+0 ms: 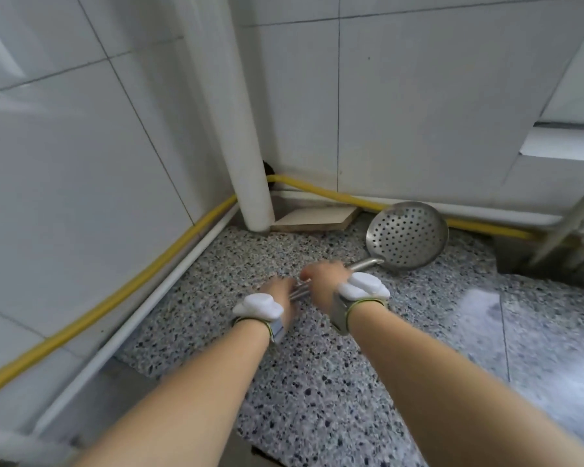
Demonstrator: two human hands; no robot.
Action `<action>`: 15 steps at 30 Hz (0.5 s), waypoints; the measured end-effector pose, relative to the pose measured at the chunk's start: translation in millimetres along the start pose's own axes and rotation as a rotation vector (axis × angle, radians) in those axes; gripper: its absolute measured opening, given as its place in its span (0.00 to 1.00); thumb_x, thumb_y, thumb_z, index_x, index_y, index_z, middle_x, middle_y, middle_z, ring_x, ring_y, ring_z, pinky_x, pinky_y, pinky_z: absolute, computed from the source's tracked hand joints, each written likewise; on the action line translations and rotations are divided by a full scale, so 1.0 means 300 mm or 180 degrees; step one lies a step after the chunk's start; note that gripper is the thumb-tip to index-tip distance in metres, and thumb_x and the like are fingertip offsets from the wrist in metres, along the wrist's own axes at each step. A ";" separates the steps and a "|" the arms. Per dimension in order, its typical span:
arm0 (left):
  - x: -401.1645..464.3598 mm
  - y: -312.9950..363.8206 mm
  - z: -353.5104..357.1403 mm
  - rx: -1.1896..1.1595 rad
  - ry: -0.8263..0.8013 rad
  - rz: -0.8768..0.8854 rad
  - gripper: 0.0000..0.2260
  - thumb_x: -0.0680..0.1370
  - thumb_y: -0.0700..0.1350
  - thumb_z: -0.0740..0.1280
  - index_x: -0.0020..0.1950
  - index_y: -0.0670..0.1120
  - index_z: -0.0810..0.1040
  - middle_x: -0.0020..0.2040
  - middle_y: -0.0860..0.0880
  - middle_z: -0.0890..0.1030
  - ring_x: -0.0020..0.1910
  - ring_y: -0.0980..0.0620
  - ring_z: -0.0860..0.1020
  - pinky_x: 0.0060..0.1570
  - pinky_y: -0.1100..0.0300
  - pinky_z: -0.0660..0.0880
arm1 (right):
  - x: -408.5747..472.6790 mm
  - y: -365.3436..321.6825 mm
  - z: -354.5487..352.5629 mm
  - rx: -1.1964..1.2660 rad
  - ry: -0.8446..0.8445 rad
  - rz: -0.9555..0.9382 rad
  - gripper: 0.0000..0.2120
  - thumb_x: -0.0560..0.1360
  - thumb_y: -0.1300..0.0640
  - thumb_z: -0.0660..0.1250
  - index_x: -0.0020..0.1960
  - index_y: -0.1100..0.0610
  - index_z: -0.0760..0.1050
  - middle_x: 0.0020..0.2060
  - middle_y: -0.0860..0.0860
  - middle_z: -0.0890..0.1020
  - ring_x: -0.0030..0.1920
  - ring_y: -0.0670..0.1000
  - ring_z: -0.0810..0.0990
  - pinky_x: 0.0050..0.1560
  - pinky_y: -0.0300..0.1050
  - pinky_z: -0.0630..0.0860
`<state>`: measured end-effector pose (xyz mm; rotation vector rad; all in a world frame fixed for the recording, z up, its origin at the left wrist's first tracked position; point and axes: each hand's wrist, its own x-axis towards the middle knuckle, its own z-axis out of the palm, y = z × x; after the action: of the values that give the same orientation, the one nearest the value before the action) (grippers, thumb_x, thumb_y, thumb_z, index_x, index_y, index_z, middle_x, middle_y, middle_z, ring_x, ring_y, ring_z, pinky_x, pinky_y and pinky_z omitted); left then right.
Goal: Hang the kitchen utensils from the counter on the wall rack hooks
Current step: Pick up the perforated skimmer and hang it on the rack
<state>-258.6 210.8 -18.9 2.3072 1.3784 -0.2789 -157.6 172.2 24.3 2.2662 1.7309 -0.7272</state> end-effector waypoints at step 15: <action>-0.075 0.027 -0.134 -0.0742 0.0928 0.0396 0.11 0.76 0.44 0.62 0.55 0.44 0.79 0.53 0.41 0.78 0.52 0.42 0.76 0.47 0.57 0.69 | 0.076 0.065 0.023 0.0372 0.0686 0.0100 0.10 0.67 0.60 0.62 0.40 0.45 0.67 0.49 0.53 0.78 0.51 0.59 0.74 0.53 0.55 0.70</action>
<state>-264.5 208.3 27.5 2.2865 1.3106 0.2541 -136.6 182.7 4.4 2.5274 1.7813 -0.6121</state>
